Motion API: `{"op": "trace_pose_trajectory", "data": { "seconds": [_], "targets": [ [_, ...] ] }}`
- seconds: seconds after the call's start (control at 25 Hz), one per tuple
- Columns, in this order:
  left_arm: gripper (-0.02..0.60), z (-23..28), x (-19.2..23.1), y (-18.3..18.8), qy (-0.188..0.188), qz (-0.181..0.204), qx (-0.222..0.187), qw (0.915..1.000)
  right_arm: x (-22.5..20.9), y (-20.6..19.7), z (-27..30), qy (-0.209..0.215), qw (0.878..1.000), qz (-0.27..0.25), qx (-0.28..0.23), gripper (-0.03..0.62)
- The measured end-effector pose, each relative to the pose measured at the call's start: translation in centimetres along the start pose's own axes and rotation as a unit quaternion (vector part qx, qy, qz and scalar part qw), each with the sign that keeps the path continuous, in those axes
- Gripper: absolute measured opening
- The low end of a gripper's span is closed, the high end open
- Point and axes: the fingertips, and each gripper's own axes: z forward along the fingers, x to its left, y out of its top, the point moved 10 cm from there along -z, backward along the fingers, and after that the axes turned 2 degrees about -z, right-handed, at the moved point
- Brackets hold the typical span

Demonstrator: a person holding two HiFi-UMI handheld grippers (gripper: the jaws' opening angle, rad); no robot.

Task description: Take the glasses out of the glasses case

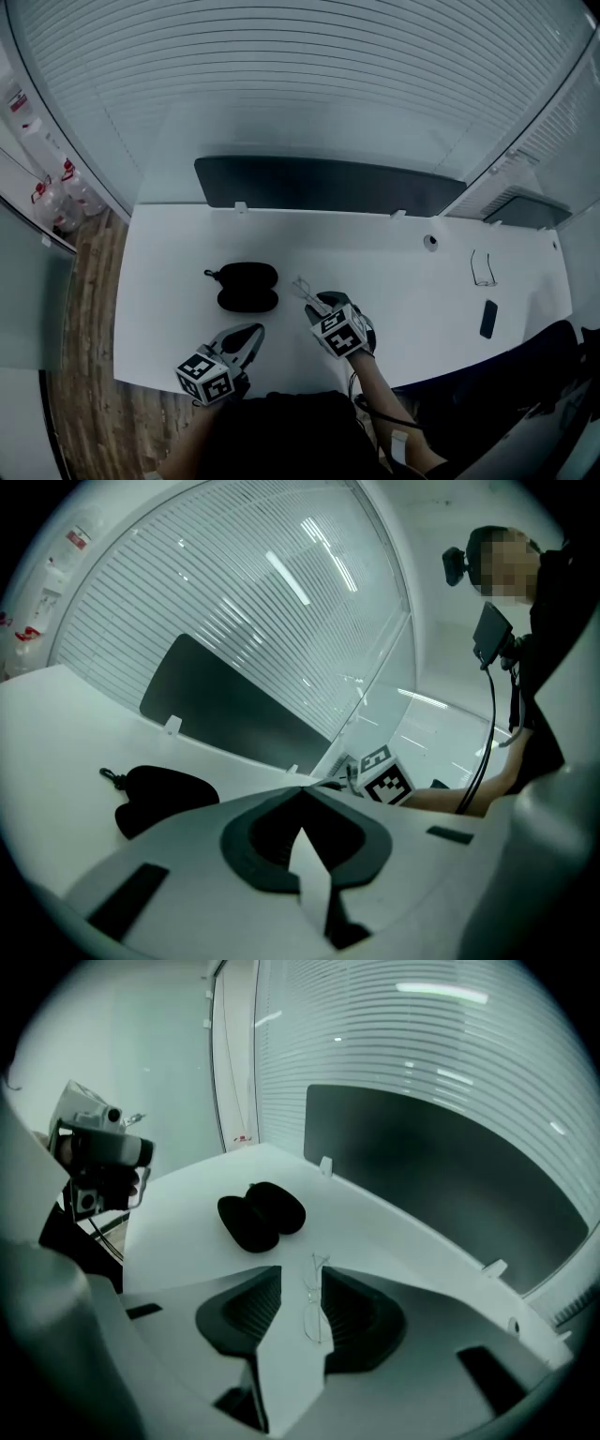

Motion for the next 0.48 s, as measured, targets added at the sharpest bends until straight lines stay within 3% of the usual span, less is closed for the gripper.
{"op": "trace_pose_trajectory", "data": {
  "seconds": [0.2, 0.48],
  "targets": [
    [0.003, -0.5, -0.8, 0.0, -0.007, 0.011, -0.01, 0.9999, 1.3, 0.9, -2.7, 0.006, 0.999, 0.012, -0.042, 0.033],
    [0.003, -0.9, -1.4, 0.5, -0.003, 0.026, -0.02, 0.9995, 3.6, 2.9, -6.2, 0.027, 0.992, 0.032, -0.119, 0.017]
  ]
}}
